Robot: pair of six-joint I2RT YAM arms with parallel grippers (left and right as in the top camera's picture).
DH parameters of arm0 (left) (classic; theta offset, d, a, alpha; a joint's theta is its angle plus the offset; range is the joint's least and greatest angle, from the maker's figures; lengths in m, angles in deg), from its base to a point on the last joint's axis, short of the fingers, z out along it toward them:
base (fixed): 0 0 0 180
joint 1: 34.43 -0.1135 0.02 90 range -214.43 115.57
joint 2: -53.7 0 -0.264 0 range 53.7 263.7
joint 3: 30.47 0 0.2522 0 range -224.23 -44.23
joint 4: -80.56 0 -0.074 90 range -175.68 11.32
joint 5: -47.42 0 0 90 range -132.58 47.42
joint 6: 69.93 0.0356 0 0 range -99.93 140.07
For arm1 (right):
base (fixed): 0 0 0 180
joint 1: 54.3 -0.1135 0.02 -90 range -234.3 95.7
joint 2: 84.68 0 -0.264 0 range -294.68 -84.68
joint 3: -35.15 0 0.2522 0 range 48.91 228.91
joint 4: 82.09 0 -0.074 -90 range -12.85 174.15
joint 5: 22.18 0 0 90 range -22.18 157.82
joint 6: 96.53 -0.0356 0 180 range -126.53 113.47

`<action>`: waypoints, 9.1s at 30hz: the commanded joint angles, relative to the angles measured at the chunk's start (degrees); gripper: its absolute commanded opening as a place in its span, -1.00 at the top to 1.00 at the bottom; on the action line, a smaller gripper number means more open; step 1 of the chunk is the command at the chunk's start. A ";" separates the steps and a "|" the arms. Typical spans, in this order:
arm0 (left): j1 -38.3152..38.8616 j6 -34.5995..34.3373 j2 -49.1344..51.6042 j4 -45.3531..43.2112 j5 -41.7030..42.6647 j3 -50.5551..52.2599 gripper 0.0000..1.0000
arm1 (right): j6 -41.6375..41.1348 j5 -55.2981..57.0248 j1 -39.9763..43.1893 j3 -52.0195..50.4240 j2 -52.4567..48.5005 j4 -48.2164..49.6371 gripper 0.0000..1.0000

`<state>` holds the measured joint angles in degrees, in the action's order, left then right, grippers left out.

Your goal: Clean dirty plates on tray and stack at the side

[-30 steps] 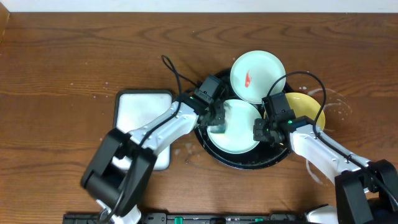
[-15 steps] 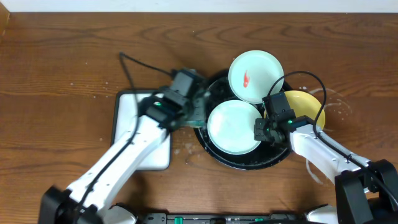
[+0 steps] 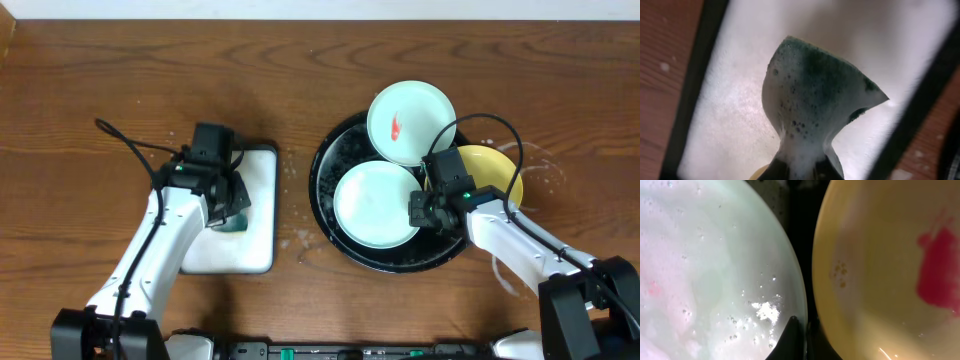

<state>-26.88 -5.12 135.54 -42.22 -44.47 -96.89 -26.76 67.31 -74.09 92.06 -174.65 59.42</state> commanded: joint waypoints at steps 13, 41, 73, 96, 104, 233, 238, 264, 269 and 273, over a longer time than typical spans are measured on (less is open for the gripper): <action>-0.31 1.18 -0.15 -1.09 0.13 2.27 0.49 | 6.19 22.27 -6.25 14.88 11.43 -18.60 0.97; -0.31 1.18 -0.15 -0.26 0.13 2.27 -0.16 | 25.68 72.48 -37.99 15.37 14.71 -17.33 0.98; -0.31 1.18 -0.15 -0.28 0.13 2.27 -0.62 | 26.75 75.19 -40.30 15.37 14.71 -12.92 0.98; -0.31 1.16 -0.15 -0.28 0.13 2.27 -0.63 | 28.83 71.63 -40.30 15.37 14.71 -7.58 0.98; -0.31 1.16 -0.15 -0.28 0.13 2.27 -0.63 | 29.11 71.60 -40.26 15.37 14.71 -7.58 0.98; -0.31 1.16 -0.15 -0.28 0.13 2.27 -0.64 | 8.44 -6.78 40.33 13.70 9.05 -21.11 -0.03; -0.31 1.16 -0.15 -0.28 0.13 2.27 -0.64 | 5.49 5.79 33.73 9.57 7.26 -14.45 -0.11; -0.31 1.16 -0.15 -0.28 0.13 2.27 -0.64 | 9.57 -5.31 33.20 3.65 14.53 -14.75 0.97; -0.31 1.16 -0.15 -0.28 0.13 2.27 -0.64 | 9.44 0.17 33.29 3.61 13.75 -11.54 -0.30; -0.31 1.16 -0.15 -0.28 0.13 2.27 -0.64 | 9.62 2.19 33.29 3.52 11.54 -5.35 -0.11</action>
<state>-26.94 -4.02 135.56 -42.64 -44.25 -94.82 -17.56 66.83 -40.67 95.98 -161.34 52.14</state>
